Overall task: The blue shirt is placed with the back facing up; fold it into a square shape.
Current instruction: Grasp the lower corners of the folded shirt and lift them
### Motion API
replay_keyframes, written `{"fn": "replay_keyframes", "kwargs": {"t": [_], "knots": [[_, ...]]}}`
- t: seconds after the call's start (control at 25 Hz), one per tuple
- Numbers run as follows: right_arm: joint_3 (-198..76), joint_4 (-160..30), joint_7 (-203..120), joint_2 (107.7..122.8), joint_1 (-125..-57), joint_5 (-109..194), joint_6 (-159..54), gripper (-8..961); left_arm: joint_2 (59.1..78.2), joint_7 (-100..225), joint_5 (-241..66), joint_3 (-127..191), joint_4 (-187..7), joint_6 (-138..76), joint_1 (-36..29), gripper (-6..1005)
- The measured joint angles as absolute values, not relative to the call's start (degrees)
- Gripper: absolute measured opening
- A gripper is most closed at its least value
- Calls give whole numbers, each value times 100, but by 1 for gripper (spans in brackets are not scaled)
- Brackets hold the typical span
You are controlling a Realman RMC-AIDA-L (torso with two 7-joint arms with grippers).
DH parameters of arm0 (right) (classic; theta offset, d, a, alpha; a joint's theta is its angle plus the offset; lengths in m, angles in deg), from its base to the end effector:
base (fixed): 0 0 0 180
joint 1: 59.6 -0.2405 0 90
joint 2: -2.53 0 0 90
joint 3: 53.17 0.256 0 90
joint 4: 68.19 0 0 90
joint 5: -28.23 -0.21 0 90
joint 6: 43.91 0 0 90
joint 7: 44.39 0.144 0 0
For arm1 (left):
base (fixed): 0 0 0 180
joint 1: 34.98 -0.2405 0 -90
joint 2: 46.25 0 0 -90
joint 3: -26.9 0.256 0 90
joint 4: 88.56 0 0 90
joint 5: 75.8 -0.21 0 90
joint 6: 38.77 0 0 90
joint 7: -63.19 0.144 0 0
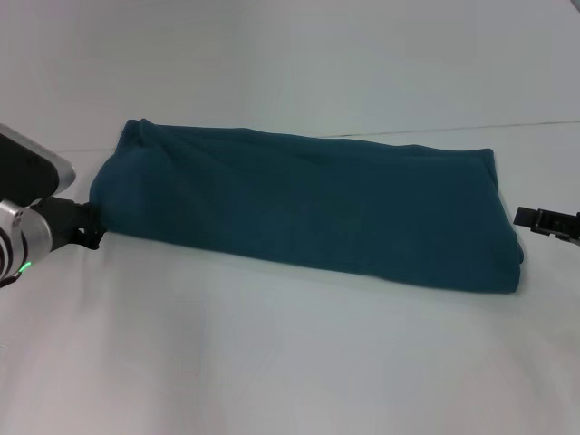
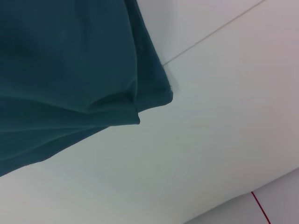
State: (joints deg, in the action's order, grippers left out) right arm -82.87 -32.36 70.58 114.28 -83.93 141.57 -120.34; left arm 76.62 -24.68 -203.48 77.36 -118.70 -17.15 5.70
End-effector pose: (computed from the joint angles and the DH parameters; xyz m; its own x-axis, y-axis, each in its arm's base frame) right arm 0.3526 0.3351 0.0801 0.2067 -0.6771 -0.7063 -0.9694 -0.2395 -0.0541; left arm -0.2973 0.4378 -0.0185 0.8797 0.4496 0.1551 0.3648 -0.4287 -0.8265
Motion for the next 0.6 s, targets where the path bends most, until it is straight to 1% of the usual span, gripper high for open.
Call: {"fn": "replay_keyframes", "kwargs": {"t": [0.16,0.6], "knots": [[-8274,-3233,7041,11430,-8402,14157,-12020,536,7663,-2469,-20351,7735,-11870,-1715,571,-2],[-8252,-3238,7057,11404,-8399,14190,-12020,536,7715,-2492,-20351,7735,-11996,-1571,461,0]]}}
